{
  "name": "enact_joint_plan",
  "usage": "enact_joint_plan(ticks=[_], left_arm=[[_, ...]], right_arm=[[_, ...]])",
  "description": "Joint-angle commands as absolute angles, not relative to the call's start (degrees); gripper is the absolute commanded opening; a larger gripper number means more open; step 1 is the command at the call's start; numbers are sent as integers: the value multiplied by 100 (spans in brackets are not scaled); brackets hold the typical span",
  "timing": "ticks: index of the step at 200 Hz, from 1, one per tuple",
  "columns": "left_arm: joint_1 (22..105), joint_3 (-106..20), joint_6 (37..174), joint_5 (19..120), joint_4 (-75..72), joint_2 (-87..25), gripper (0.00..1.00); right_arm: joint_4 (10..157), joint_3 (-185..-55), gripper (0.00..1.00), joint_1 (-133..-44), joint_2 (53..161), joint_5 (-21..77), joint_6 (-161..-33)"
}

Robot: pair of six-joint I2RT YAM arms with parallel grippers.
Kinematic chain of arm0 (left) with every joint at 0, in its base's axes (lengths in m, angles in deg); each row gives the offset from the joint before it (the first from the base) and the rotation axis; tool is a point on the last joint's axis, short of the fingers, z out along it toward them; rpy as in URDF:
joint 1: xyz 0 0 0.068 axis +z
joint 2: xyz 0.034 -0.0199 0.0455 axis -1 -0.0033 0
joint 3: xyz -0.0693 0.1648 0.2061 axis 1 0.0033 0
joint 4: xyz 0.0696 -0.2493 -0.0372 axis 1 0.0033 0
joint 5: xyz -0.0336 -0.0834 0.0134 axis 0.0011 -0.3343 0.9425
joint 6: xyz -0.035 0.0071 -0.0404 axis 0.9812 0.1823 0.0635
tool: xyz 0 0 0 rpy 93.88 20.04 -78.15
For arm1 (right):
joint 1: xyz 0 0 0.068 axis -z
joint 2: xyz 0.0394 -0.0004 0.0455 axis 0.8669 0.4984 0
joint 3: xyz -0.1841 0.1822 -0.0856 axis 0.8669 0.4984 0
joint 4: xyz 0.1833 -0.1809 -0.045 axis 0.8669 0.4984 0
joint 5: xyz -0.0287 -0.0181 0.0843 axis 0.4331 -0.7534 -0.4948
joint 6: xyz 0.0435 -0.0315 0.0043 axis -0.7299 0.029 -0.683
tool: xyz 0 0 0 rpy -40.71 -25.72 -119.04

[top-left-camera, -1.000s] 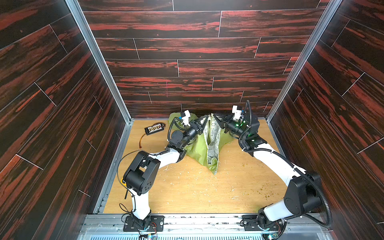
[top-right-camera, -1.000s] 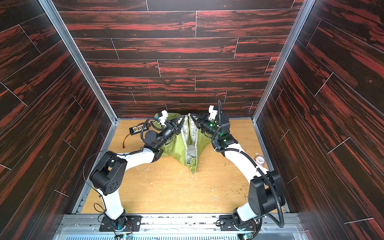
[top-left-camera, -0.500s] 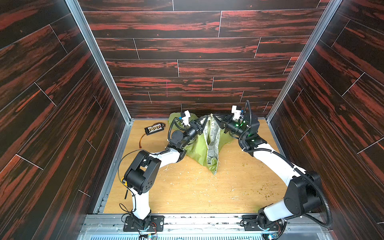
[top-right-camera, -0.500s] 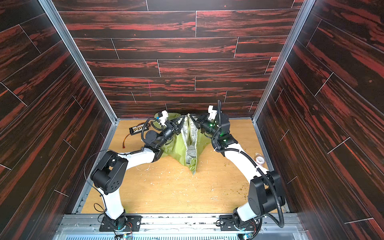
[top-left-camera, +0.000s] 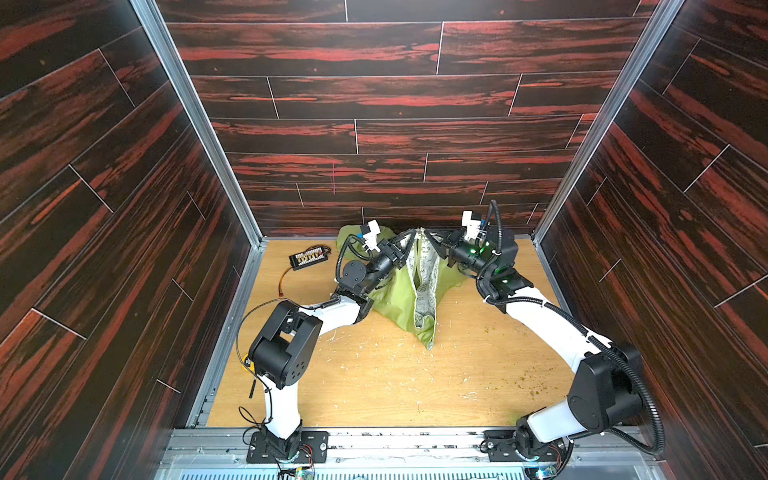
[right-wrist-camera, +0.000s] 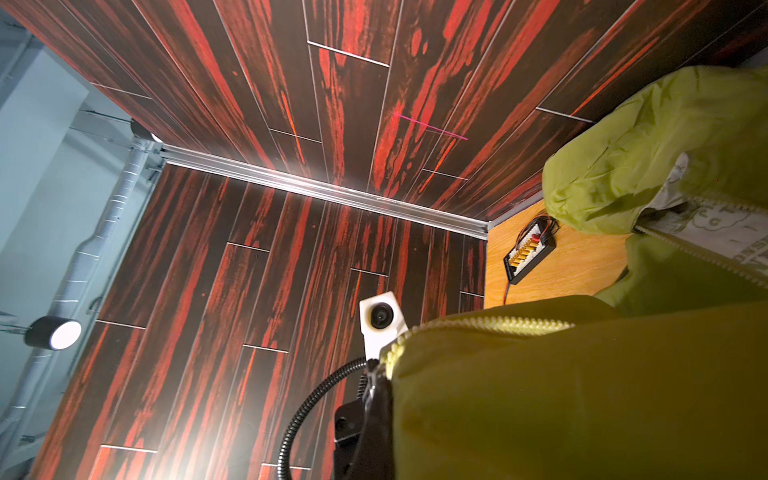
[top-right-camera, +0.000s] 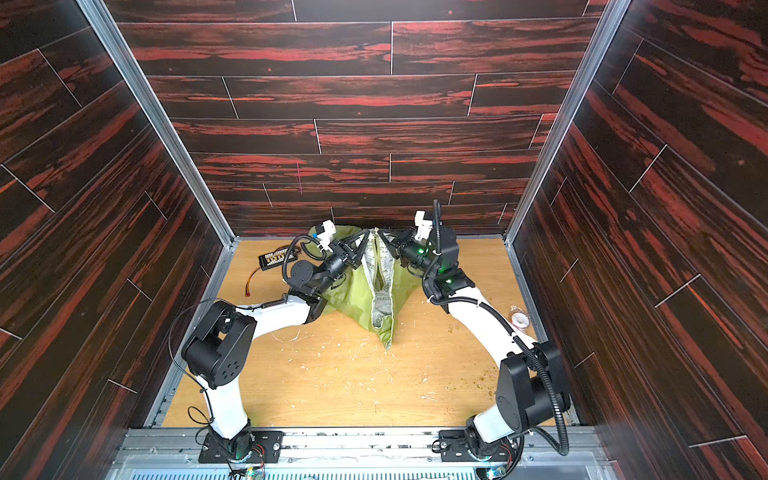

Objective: Zip up the jacket

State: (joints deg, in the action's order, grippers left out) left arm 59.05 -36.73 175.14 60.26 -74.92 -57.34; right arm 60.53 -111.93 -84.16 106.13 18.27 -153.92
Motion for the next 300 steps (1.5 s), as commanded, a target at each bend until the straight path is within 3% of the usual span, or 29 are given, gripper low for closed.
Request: enact_joint_plan(ticks=[1,214,300], left_arm=[[5884,-3844,17615,6013,-7807,-5617,0],[5888,-3873,18013,6083,-7774,-5733,0],[5916,-3730,18421,6138,-7562,-5698,0]], right_arm=[[6109,-11286,0,-8524,10540,1658,-15222],[5521,-10754,0,-8630,10060,1026,-14964],[6013,-10595,0,-8857,9898,1098,-14408]])
